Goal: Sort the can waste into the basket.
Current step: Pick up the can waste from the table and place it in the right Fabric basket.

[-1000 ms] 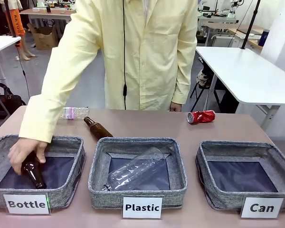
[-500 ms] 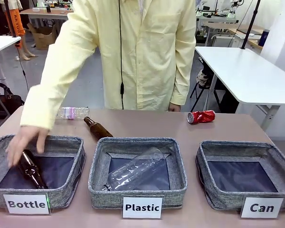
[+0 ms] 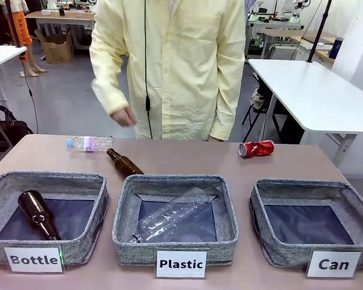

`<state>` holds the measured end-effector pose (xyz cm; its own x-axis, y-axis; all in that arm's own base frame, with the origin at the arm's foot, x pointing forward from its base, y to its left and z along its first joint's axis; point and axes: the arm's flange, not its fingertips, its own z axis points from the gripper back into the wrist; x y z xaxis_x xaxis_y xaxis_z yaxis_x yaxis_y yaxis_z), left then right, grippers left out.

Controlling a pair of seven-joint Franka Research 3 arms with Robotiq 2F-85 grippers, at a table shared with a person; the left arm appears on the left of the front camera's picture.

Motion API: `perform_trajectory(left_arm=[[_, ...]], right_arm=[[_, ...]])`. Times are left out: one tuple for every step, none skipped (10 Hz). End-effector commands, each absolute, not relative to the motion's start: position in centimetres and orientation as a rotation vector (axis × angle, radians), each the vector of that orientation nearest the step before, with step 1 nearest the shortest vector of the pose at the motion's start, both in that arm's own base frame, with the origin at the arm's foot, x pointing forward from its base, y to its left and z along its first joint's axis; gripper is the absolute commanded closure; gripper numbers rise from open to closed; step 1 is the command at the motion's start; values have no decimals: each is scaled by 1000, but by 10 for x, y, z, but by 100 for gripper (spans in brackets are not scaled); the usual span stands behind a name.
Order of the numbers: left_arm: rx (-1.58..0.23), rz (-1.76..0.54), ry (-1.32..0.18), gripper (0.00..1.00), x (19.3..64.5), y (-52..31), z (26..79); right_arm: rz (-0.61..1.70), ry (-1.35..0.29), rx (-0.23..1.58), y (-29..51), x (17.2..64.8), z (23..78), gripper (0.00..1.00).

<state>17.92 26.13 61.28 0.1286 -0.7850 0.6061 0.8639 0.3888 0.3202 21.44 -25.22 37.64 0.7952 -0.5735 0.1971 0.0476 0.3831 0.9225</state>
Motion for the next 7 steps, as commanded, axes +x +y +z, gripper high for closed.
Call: perform_trajectory(left_arm=[[-98,-1226,-840,56,194,211,630],[-103,-1309,-849,56,203,164,645],[-91,-1391,-823,56,211,115,657],[-99,-1469,-782,56,216,63,666],[-133,-1545,-734,56,222,8,673],[-147,-1579,-709,56,228,-58,679],[-200,-1589,-652,56,226,-121,678]], right_arm=[[-405,-576,1127,-253,216,378,0],[-405,-576,1127,-253,216,378,0],[-405,-576,1127,-253,216,378,0],[-405,-576,1127,-253,216,378,0],[-405,-576,1127,-253,216,378,0],[-405,-576,1127,-253,216,378,0],[-405,-576,1127,-253,216,378,0]])
